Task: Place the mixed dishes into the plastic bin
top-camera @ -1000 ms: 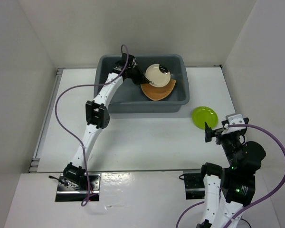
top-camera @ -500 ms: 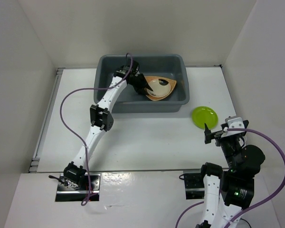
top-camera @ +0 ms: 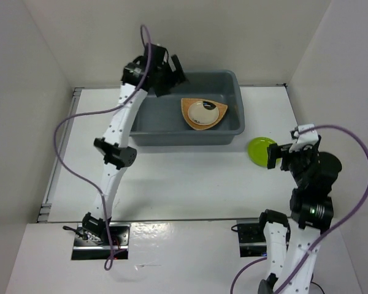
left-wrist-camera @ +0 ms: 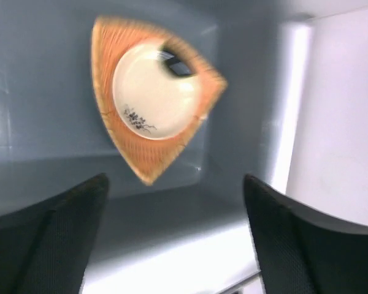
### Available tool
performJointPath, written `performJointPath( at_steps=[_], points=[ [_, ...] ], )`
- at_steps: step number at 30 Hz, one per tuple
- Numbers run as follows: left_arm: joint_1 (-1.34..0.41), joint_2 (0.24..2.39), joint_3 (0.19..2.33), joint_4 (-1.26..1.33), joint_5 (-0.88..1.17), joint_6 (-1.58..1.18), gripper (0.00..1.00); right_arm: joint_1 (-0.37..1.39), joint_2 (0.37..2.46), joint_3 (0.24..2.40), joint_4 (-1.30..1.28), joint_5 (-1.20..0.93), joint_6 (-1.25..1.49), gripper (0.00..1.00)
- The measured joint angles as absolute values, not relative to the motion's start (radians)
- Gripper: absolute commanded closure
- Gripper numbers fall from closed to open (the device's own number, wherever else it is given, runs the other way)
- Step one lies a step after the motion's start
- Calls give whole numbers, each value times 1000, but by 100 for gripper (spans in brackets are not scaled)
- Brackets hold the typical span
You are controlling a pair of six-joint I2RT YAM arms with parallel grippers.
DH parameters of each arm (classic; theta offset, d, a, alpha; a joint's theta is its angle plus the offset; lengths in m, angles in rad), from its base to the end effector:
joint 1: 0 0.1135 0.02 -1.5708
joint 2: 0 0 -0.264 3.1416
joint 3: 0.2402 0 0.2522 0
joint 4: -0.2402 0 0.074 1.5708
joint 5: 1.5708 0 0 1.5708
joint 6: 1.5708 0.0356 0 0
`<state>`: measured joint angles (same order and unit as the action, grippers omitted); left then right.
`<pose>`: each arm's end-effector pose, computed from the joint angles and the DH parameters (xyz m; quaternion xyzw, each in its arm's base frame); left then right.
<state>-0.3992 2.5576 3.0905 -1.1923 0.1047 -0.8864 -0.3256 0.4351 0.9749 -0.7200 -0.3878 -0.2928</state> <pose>0.4659 -0.2006 0.3682 -0.1939 0.8758 -0.3011 0.3236 0.0660 -0.0081 0.3830 -0.1111 0.7554 -0.0503 0.6438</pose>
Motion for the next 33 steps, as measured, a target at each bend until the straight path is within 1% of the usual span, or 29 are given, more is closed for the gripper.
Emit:
performJointPath(
  at_steps=[2,5,7,9,10,12,14,16,18,21,23,25,29,33],
  points=[
    [-439,2395,3064,-1209,20,-838,1,-326,511,975,-720,-374,-289,1],
    [-531,2048,2811,-1198,-51,-790,0,-326,615,983,-748,-392,-336,1],
    [-603,1807,2525,-1138,-101,-776,0,-317,675,989,-760,-390,-379,1],
    [-628,1554,2165,-1033,-126,-761,0,-289,746,996,-760,-337,-431,1],
    [-618,1403,1942,-938,-137,-758,0,-266,785,994,-757,-298,-463,1],
    [-569,1175,1590,-880,-170,-757,0,-216,846,970,-744,-235,-524,1],
    [-527,1015,1390,-890,-214,-738,0,-168,882,884,-720,-167,-581,1],
    [-520,935,1312,-895,-234,-715,0,-142,870,795,-725,-121,-622,1],
    [-520,891,1285,-890,-253,-683,0,-133,838,739,-728,-92,-653,1],
    [-520,853,1221,-862,-272,-634,0,-131,808,713,-701,-64,-694,1],
    [-520,830,1164,-862,-279,-601,0,-128,815,695,-671,-47,-726,4],
    [-520,802,1116,-864,-277,-569,0,-116,831,663,-645,-28,-754,8],
    [-520,659,1067,-846,-265,-502,0,-94,905,586,-604,3,-804,8],
    [-520,510,1064,-814,-291,-497,0,-81,1008,574,-559,37,-838,8]
  ],
)
